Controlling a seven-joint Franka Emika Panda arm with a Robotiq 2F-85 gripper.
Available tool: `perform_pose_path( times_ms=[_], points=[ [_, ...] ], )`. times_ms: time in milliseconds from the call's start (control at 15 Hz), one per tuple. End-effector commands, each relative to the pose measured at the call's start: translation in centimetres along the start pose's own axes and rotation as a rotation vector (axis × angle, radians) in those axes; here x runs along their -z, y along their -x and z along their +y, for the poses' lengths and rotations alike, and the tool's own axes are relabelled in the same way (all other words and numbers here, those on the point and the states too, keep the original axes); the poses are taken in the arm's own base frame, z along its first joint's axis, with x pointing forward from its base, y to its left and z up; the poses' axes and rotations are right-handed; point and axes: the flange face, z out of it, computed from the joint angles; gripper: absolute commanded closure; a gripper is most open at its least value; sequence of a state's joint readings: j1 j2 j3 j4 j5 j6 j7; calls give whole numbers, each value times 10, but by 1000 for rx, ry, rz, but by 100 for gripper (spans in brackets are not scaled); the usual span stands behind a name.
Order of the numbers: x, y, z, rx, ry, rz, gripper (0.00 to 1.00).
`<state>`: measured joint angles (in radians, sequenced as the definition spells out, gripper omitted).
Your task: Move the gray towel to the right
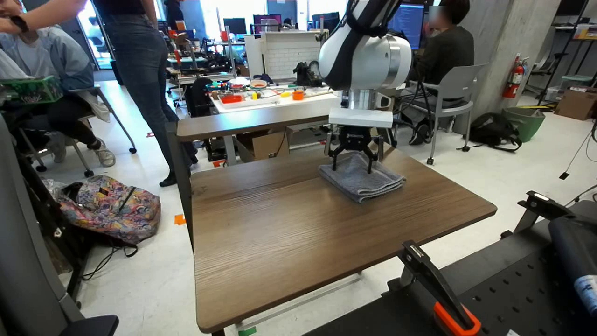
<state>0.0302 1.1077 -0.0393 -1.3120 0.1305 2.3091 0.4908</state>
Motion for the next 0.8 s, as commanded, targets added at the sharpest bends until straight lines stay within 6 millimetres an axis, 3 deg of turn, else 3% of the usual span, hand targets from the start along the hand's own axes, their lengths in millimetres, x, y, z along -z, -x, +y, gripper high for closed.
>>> perform_pose_path(
  times_ms=[0,200,533,600,733],
  points=[
    [17,-7,16,-29,-53,-12,0],
    [50,9,15,10,-85,11,0],
    [101,65,5,182,-73,1,0],
    [85,31,-1,110,-81,18,0],
    [95,39,-4,123,-81,20,0]
  ],
)
